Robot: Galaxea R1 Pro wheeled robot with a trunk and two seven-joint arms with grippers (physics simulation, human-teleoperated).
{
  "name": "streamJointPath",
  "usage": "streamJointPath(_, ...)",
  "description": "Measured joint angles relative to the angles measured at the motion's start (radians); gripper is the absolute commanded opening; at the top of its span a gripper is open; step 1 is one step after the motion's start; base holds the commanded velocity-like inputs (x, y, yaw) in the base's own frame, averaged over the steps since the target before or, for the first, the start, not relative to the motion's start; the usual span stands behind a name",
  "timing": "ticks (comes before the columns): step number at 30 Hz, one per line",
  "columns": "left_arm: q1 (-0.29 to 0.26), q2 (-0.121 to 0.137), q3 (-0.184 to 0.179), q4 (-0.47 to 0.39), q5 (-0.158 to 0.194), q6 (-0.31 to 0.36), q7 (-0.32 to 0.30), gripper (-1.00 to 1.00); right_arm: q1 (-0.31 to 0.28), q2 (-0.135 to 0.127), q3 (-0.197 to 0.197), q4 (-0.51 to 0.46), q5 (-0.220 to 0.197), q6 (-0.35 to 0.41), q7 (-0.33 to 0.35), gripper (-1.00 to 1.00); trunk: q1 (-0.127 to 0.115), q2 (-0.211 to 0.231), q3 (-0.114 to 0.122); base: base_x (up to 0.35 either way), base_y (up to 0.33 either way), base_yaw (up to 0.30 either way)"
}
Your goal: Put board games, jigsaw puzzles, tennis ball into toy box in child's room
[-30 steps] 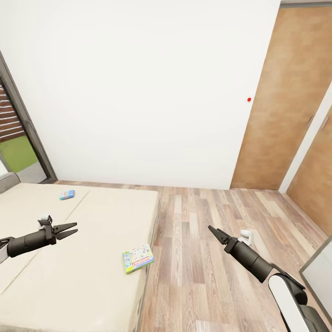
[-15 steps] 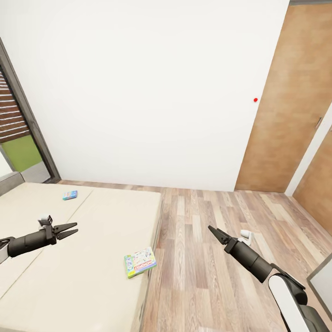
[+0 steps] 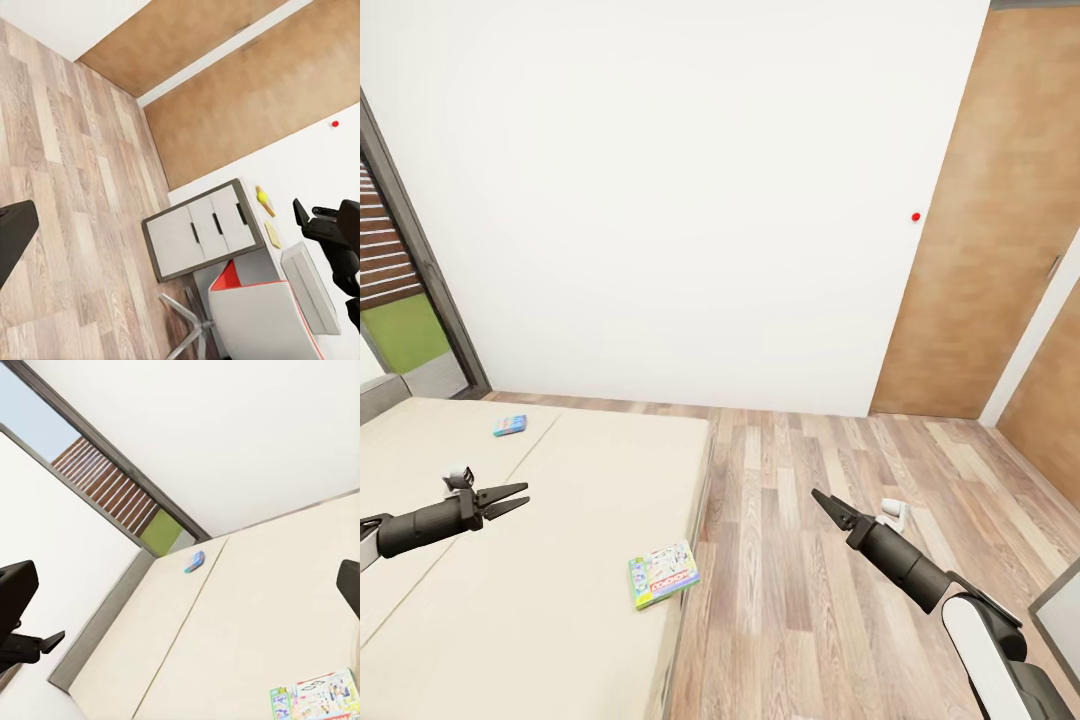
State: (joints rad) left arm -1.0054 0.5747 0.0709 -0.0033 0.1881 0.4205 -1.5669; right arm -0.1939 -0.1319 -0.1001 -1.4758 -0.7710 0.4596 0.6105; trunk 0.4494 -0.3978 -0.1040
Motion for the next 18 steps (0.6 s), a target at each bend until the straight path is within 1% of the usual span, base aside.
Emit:
streamJointPath(10, 0.000, -0.001, -0.001, 0.000, 0.000, 0.001, 0.000, 1.00, 0.000, 0.002, 0.001, -0.009, 0.001, -0.001, -0.005, 1.00, 0.000, 0.000, 0.000, 0.001, -0.001, 0.007)
streamJointPath(18, 0.000, -0.001, 0.000, 0.000, 0.000, 0.001, 0.000, 1.00, 0.000, 0.003, 0.003, -0.009, 0.002, 0.000, -0.007, 1.00, 0.000, 0.000, 0.000, 0.088, -0.086, 0.182)
